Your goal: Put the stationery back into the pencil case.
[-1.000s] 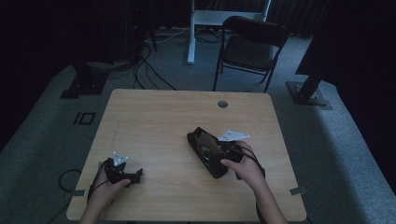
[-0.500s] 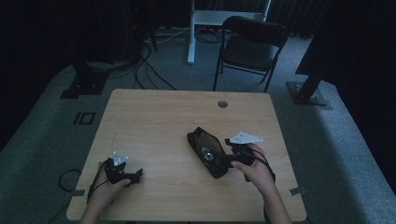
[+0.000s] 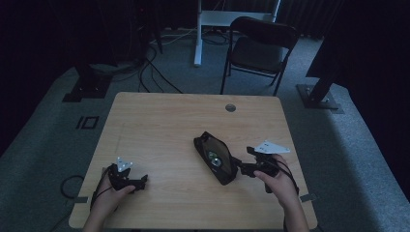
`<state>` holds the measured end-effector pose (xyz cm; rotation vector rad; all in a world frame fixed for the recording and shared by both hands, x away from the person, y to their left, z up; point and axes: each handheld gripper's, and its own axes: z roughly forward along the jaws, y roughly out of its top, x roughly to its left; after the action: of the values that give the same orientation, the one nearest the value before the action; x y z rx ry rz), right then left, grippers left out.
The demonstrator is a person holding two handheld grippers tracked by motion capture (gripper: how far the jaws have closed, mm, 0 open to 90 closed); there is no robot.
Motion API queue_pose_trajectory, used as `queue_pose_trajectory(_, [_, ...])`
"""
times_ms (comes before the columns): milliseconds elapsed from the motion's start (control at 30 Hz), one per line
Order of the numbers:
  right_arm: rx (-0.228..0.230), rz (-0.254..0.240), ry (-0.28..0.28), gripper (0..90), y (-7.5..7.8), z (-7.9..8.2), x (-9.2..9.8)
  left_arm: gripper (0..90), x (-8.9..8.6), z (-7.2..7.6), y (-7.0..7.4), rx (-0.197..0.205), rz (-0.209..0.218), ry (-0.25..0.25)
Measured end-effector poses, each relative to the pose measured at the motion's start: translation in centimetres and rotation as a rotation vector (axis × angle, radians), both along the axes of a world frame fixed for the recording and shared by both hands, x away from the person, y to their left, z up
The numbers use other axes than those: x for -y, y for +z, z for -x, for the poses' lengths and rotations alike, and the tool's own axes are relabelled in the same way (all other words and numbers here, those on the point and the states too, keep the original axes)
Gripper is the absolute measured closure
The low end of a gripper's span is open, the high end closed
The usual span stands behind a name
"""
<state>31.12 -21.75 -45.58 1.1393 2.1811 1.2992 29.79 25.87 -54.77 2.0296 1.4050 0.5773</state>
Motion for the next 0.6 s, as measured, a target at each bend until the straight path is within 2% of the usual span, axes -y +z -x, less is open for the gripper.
queue_pose_trajectory(300, [-0.011,0.005,-0.047,24.5,-1.3,0.7,2.5,0.3,0.0,0.0,0.0,-0.001,-0.001,-0.001])
queue_pose_trajectory(500, [-0.019,0.007,-0.082,23.9,-2.8,1.0,3.7,0.3,0.0,0.0,0.0,0.0,-0.001,-0.001])
queue_pose_trajectory(600, [-0.022,0.028,-0.09,22.9,-3.8,1.1,4.1,0.3,0.0,0.0,0.0,0.0,-0.001,-0.001])
